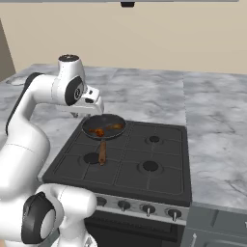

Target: Take the chicken drumsticks from the pan and place one on each plate on the dining counter.

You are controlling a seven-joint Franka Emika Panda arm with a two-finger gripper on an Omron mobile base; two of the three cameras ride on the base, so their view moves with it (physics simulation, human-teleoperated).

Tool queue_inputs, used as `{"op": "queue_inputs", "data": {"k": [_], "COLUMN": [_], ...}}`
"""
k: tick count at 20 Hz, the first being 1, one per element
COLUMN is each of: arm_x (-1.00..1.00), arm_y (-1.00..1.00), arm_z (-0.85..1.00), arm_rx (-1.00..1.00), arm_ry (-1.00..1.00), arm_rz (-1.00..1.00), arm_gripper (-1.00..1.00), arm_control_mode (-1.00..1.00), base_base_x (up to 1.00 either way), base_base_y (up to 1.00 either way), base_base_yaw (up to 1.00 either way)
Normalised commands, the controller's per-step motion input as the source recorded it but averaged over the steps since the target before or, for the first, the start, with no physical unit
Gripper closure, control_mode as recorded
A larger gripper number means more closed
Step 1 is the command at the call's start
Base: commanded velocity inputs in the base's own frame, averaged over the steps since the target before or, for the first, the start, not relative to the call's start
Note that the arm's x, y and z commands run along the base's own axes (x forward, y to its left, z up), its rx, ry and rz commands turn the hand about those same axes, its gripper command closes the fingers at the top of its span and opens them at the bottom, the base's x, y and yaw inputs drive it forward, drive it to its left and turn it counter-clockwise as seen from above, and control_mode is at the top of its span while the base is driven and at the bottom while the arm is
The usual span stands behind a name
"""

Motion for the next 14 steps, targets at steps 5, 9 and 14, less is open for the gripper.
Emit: {"op": "queue_inputs", "data": {"k": [5, 9, 14], "arm_x": [-0.03, -0.04, 0.21], "arm_y": [0.0, 0.0, 0.03], "arm_z": [0.0, -0.12, -0.24], "arm_rx": [0.0, -0.1, -0.07], "arm_ry": [-0.01, 0.0, 0.0], "arm_rz": [0.0, 0.02, 0.22], "arm_gripper": [-1.0, -1.0, -1.0], "arm_control_mode": [-1.0, -1.0, -1.0], "base_base_x": [0.0, 0.0, 0.0], "base_base_y": [0.0, 0.0, 0.0], "base_base_yaw": [0.0, 0.0, 0.0]}}
